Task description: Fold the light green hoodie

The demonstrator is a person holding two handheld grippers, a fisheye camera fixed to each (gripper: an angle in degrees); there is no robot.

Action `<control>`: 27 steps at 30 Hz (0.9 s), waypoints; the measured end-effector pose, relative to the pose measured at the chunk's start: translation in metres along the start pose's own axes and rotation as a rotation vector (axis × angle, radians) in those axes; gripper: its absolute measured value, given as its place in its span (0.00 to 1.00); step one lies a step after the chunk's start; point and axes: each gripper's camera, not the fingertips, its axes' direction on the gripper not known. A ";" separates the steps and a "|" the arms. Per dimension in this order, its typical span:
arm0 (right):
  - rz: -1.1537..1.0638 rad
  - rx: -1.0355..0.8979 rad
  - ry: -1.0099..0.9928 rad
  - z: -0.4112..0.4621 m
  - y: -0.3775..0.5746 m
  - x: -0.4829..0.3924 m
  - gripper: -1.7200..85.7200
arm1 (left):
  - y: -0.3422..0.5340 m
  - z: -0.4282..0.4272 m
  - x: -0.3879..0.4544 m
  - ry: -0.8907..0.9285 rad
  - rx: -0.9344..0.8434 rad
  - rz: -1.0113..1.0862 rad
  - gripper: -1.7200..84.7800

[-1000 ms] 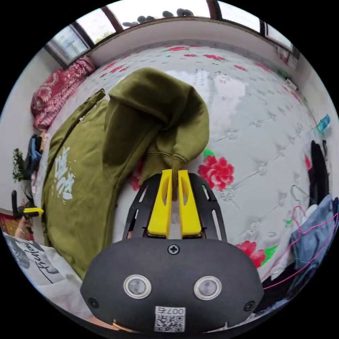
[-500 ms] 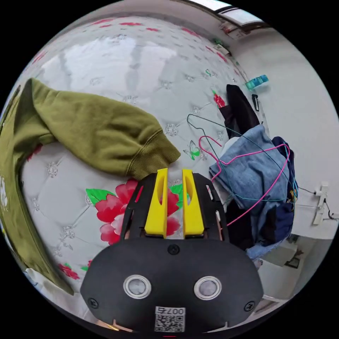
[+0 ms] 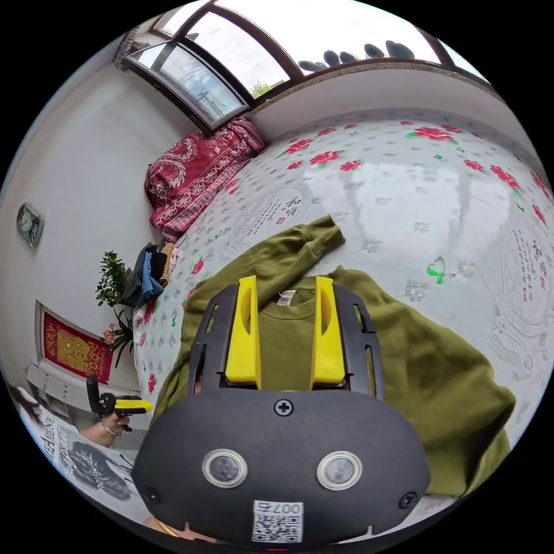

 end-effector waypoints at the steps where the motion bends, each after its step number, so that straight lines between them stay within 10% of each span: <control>1: 0.022 -0.005 -0.007 0.012 -0.008 0.003 0.16 | 0.003 -0.001 -0.005 -0.002 0.003 -0.007 0.01; 14: 0.246 0.026 0.012 0.078 -0.057 0.045 0.02 | 0.033 0.006 -0.101 0.043 0.048 -0.135 0.01; 27: -0.649 -0.046 -0.410 0.172 0.003 -0.391 0.04 | 0.068 -0.018 -0.122 0.083 0.161 -0.205 0.01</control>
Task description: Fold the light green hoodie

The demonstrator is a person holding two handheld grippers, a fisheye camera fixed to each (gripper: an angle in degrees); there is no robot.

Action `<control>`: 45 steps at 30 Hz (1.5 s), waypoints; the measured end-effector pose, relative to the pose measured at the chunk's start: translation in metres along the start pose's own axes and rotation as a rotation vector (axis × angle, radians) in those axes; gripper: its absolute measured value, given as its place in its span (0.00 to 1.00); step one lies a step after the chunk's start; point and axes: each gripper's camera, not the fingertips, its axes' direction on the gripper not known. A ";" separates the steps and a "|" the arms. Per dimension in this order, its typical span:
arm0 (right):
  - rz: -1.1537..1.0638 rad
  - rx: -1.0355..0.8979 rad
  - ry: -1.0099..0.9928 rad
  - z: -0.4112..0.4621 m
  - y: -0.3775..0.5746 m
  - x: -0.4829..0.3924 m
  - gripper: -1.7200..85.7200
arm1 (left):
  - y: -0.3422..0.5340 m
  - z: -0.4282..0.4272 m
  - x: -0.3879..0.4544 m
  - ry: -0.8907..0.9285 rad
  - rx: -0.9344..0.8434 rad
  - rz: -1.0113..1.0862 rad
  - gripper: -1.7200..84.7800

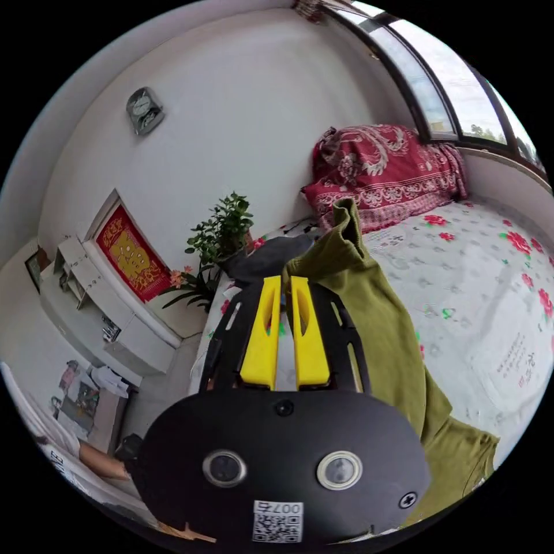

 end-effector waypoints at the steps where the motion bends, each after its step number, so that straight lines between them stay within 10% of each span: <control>1: -0.031 -0.039 -0.018 0.012 0.002 -0.008 0.05 | 0.002 -0.002 0.000 0.003 0.009 -0.004 0.01; 10: -0.051 -0.132 0.093 -0.117 0.185 -0.010 0.08 | 0.029 0.003 0.012 0.082 -0.061 0.047 0.04; 21: 0.801 -0.432 0.702 -0.396 0.559 -0.087 0.12 | 0.049 0.014 0.085 -0.106 -0.259 0.139 0.13; 45: 0.835 -0.192 0.450 -0.362 0.591 -0.122 0.15 | 0.100 0.025 0.212 -0.612 -0.268 0.317 0.07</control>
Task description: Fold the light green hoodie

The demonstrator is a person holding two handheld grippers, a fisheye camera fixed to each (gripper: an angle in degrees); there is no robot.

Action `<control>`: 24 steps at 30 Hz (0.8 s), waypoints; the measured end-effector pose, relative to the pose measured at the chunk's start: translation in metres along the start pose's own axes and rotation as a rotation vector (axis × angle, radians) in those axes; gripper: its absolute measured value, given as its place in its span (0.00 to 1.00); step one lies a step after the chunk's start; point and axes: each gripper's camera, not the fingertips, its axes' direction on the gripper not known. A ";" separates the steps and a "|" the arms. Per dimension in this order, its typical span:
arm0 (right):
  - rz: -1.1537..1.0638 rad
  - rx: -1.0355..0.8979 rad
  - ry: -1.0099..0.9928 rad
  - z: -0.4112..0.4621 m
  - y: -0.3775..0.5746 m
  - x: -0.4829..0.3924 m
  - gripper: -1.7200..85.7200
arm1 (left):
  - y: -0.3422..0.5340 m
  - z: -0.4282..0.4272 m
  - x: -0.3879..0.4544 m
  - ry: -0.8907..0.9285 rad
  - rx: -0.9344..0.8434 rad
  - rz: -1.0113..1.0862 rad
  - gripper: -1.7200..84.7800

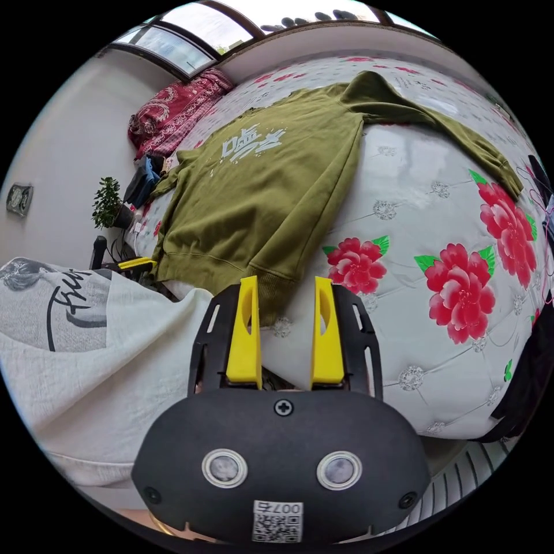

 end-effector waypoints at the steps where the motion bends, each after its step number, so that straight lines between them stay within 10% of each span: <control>1: 0.003 0.000 -0.013 0.000 0.000 0.000 0.15 | 0.003 0.001 -0.009 0.023 -0.003 -0.039 0.05; 6: 0.025 0.009 -0.166 0.004 -0.001 0.001 0.14 | 0.037 0.034 -0.106 0.533 0.029 -0.375 0.01; 24: 0.144 -0.267 -0.030 0.042 0.011 -0.021 0.05 | 0.079 0.085 -0.130 0.634 -0.065 -0.387 0.02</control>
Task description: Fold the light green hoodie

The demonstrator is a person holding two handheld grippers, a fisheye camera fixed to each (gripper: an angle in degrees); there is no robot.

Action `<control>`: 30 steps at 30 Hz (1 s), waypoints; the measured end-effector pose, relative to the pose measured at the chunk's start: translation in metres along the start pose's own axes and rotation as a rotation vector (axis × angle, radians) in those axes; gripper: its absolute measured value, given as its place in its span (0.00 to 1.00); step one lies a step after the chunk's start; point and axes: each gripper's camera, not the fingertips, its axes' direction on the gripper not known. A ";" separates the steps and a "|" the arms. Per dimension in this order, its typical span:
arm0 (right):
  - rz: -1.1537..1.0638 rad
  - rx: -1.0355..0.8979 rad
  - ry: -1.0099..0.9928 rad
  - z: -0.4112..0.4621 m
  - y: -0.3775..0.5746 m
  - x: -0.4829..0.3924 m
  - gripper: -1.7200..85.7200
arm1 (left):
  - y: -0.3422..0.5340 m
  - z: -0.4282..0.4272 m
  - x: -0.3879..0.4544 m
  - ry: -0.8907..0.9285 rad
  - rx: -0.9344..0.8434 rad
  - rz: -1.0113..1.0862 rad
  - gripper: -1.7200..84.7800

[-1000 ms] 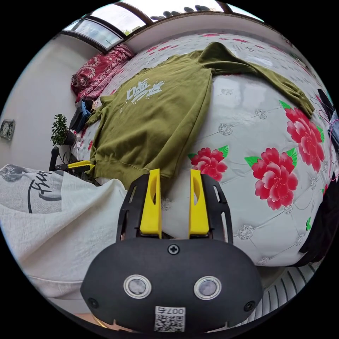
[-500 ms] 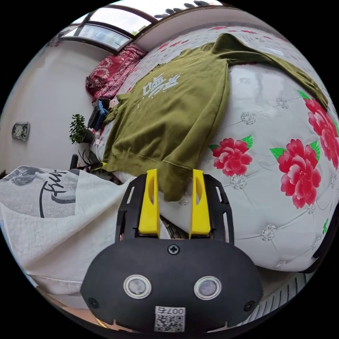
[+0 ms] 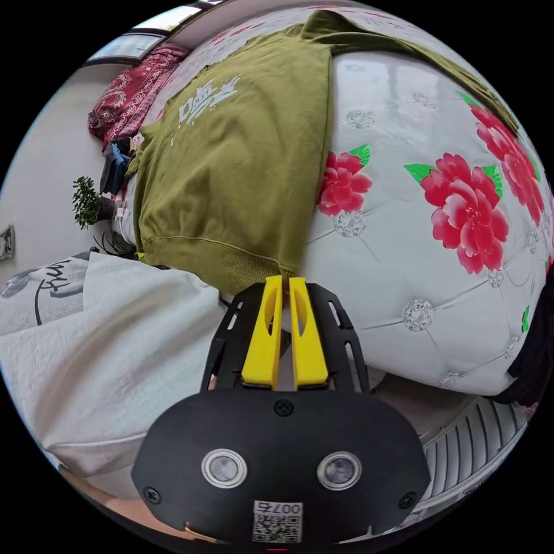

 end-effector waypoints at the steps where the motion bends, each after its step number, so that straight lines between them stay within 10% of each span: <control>1: -0.011 0.007 -0.024 -0.002 0.000 -0.002 0.05 | 0.002 -0.003 -0.004 0.022 0.007 -0.003 0.03; 10: 0.016 0.519 0.261 -0.099 -0.017 0.000 0.15 | -0.009 -0.092 0.024 -0.153 0.214 0.167 0.01; 18: -0.121 0.341 0.803 -0.131 -0.122 0.029 0.16 | -0.091 -0.077 0.119 -0.057 0.195 0.351 0.01; 30: -0.298 0.056 0.894 -0.124 -0.215 0.106 0.12 | -0.140 -0.040 0.193 -0.011 0.127 0.385 0.01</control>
